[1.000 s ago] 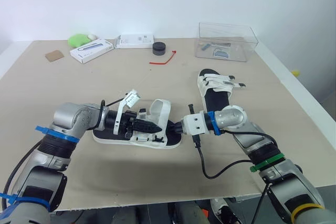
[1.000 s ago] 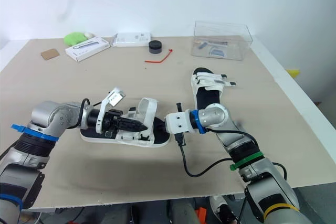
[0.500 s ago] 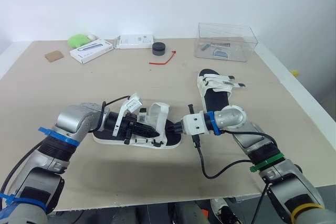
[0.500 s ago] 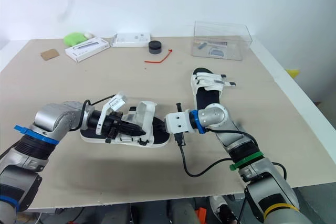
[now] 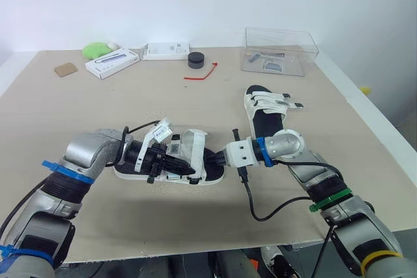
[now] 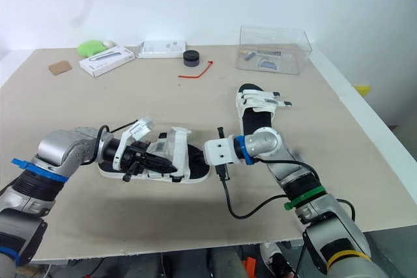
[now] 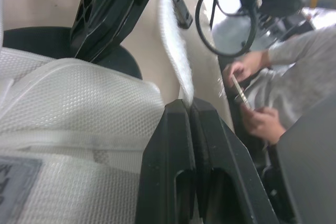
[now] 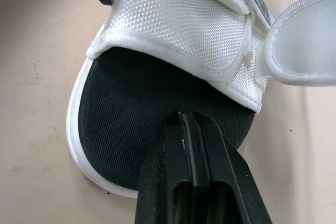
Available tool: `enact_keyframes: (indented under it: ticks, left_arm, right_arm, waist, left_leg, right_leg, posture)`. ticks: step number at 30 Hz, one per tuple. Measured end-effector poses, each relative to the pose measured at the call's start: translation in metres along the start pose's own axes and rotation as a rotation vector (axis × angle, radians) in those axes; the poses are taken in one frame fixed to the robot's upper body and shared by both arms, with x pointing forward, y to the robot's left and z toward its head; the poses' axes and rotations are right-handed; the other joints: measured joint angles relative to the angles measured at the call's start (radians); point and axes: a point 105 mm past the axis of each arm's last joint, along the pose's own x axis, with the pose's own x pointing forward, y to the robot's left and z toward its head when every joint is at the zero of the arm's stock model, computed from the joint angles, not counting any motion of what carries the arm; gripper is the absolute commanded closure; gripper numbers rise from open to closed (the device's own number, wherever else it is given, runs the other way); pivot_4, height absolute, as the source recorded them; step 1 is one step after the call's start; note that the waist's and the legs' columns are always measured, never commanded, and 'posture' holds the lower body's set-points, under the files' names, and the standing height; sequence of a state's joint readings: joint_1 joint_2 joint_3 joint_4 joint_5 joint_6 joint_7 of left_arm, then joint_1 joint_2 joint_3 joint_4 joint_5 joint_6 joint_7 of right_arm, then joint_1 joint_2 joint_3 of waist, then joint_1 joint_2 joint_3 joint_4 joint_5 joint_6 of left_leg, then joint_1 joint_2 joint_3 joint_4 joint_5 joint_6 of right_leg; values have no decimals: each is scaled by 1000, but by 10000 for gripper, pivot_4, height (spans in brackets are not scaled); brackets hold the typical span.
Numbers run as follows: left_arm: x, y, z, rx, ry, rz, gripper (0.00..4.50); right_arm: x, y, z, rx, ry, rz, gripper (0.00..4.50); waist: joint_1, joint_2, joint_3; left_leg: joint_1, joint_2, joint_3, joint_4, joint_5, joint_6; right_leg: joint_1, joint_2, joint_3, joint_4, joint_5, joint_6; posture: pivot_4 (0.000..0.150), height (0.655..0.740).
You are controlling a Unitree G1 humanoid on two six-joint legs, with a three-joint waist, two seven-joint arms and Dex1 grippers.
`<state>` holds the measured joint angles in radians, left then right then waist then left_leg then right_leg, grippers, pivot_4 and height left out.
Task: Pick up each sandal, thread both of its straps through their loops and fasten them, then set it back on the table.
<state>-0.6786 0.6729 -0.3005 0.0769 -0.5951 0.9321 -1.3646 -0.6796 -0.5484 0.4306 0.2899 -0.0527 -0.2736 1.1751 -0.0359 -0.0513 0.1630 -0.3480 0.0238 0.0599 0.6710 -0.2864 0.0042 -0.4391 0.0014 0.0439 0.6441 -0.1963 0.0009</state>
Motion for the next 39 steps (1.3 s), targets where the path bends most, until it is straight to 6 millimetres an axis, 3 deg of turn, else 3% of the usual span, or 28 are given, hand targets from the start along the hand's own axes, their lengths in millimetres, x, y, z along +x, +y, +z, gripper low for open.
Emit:
enact_keyframes:
  ticks: [1, 4, 10, 16, 23, 26, 32, 36, 39]
  left_arm:
    - [0, 2, 0, 10, 0, 12, 43847]
    - [0, 2, 1, -3, -13, 16, 36337]
    - [-4, -4, 9, -16, -61, -23, 11019]
    - [-7, 5, 39, 29, -165, 34, 11019]
    - [0, 15, 47, 47, -205, 72, 11019]
    - [3, 16, 49, 66, -202, 80, 18551]
    - [7, 22, 43, 95, -160, 100, 44536]
    - [6, 18, 38, 115, -134, 90, 44536]
    - [11, 12, 20, 131, -81, 70, 44536]
  right_arm:
    - [0, 0, 0, 1, 1, 0, 45000]
    - [0, 0, -1, 1, 1, 0, 45000]
    - [0, 0, -1, -1, 1, -1, 45000]
    - [-1, -1, -2, 1, 2, -2, 45000]
    - [-1, -1, -2, -2, 1, -4, 45000]
    - [-1, -1, -2, -1, 1, -5, 45000]
    - [-1, 0, -2, 1, -1, -9, 45000]
    - [0, 0, -2, 1, -2, -12, 45000]
    - [0, 1, -2, 3, -3, -13, 45000]
  waist:
    - [0, 0, 0]
    - [0, 0, 0]
    - [-1, 0, 0]
    - [-3, 0, 0]
    - [-7, 0, 0]
    - [-8, 0, 0]
    - [-8, 0, 0]
    - [-8, 0, 0]
    - [-8, 0, 0]
  left_leg:
    - [0, 0, 0, 0, 0, 0]
    - [0, 0, 0, 0, 0, 0]
    - [0, 0, 0, 1, 0, 0]
    - [0, 0, 0, 1, 0, 0]
    - [-1, -1, 0, 1, 0, 0]
    - [-2, -1, 0, 1, 0, 0]
    - [-2, -1, 0, 1, 0, 0]
    - [-2, -1, 0, 1, 0, 0]
    - [-2, -1, 0, 1, 0, 0]
  right_leg:
    - [0, 0, 0, 0, 0, 0]
    - [0, 0, 0, 0, 0, 0]
    - [0, 0, 0, 0, 0, 0]
    - [0, 0, 0, 0, 1, 1]
    - [0, -1, 0, 0, 4, 6]
    - [0, -1, 0, 0, 4, 6]
    - [0, -1, 1, 0, 4, 6]
    - [0, -1, 1, 0, 4, 6]
    - [0, -1, 1, 0, 4, 6]
  posture:
    - [1500, 7400]
    - [1500, 7400]
    - [1500, 7400]
    - [1500, 7400]
    - [1500, 7400]
    - [1500, 7400]
    - [1500, 7400]
    - [1500, 7400]
    - [1500, 7400]
